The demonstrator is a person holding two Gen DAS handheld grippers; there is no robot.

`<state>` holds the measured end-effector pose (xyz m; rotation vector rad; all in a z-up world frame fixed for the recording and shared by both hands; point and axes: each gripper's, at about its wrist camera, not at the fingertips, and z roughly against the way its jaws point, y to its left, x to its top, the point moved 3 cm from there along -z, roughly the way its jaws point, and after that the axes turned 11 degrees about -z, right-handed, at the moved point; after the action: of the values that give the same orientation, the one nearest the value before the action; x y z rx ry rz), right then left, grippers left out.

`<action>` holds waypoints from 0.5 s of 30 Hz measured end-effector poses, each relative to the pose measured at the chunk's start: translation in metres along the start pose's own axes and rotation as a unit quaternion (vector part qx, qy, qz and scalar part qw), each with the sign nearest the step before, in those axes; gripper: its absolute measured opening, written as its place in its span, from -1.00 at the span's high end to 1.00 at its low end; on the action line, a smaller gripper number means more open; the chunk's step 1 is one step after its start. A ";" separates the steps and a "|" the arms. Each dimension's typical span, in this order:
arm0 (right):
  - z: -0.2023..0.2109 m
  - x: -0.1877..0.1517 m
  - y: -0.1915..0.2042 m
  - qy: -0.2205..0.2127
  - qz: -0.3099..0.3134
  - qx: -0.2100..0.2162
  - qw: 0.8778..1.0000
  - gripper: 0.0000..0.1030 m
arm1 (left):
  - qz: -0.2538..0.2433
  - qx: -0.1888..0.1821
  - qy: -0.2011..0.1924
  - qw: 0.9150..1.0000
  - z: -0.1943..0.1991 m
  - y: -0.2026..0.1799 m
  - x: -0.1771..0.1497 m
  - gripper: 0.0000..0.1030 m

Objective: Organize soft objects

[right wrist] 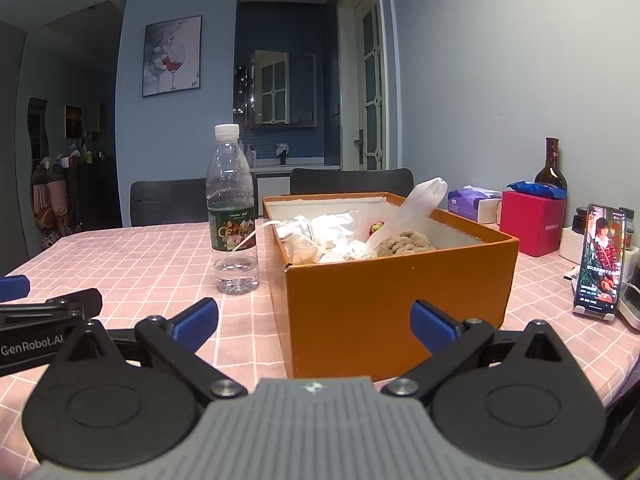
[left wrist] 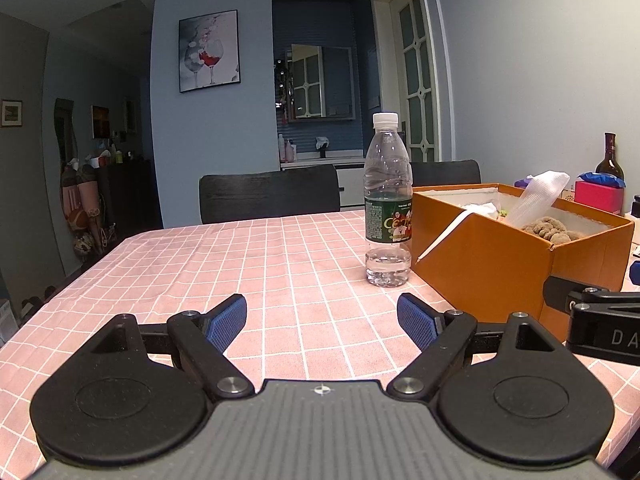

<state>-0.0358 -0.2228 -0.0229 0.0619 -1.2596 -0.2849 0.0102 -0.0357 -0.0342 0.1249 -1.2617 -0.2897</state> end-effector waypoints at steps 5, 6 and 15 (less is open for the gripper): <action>0.000 0.000 0.003 0.000 0.003 0.004 1.000 -0.95 | 0.001 0.000 0.001 1.000 0.000 0.001 0.000 -0.93; 0.000 0.000 0.003 -0.001 0.004 0.004 1.000 -0.95 | 0.001 0.001 0.001 1.000 0.000 0.001 0.000 -0.93; 0.000 -0.001 0.005 0.001 0.005 0.004 1.000 -0.95 | 0.000 0.003 0.003 1.000 0.000 0.001 -0.001 -0.93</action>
<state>-0.0348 -0.2181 -0.0229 0.0634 -1.2587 -0.2704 0.0101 -0.0347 -0.0350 0.1315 -1.2568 -0.2852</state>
